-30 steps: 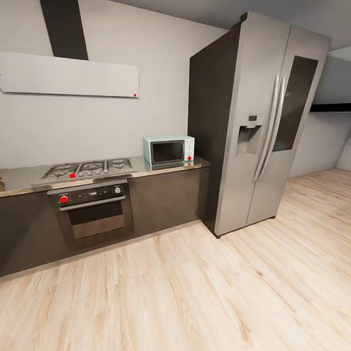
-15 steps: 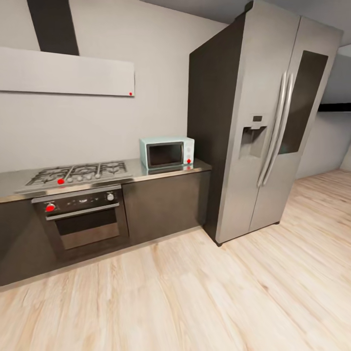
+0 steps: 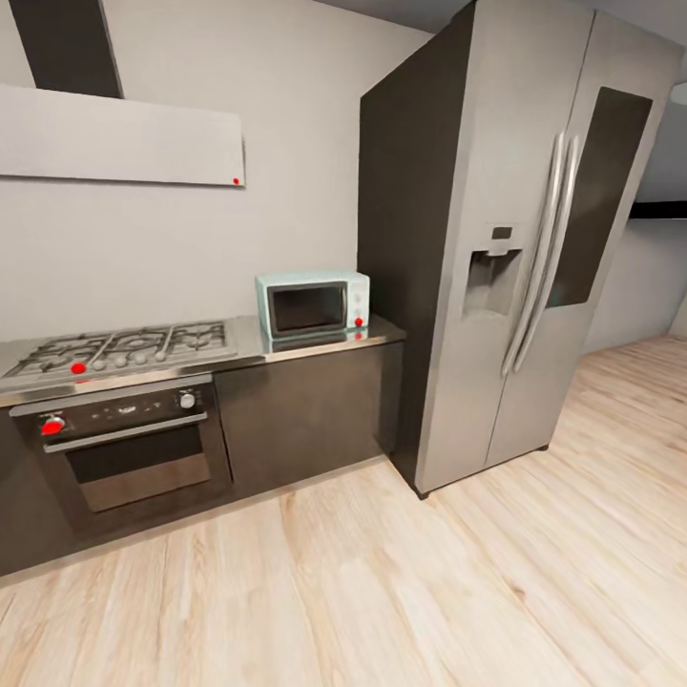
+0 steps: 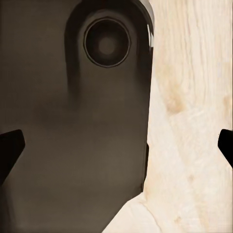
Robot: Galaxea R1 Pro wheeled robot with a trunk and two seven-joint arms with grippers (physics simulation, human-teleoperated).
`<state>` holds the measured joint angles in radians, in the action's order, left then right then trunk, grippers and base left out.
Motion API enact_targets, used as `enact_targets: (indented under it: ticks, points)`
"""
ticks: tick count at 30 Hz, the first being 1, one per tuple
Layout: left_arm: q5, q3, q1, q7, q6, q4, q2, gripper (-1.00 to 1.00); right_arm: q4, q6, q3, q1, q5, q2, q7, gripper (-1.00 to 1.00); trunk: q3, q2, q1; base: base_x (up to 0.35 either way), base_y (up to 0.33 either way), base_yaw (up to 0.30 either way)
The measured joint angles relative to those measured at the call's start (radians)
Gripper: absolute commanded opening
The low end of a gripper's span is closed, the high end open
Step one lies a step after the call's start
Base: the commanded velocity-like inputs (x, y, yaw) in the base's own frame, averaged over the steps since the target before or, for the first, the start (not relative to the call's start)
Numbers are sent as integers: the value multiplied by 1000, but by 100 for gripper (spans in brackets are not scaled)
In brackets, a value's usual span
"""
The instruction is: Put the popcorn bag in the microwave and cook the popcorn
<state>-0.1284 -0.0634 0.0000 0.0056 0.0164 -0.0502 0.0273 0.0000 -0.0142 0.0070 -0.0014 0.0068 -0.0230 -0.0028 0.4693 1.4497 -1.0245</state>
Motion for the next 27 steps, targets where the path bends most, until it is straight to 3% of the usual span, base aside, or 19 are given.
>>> enact_targets:
  ticks: [22, 27]
  points:
    - [-2, 0, 0, 1, -2, 0, 0, 100, 0, 0, 0, 0, 0, -1, 0, 100, 0, 0, 0, 304, -183, 1]
    - [-4, -1, 0, 1, 4, 0, 0, 100, 0, -1, 0, 0, 1, -2, 0, 100, 0, 0, 0, 304, -157, 175]
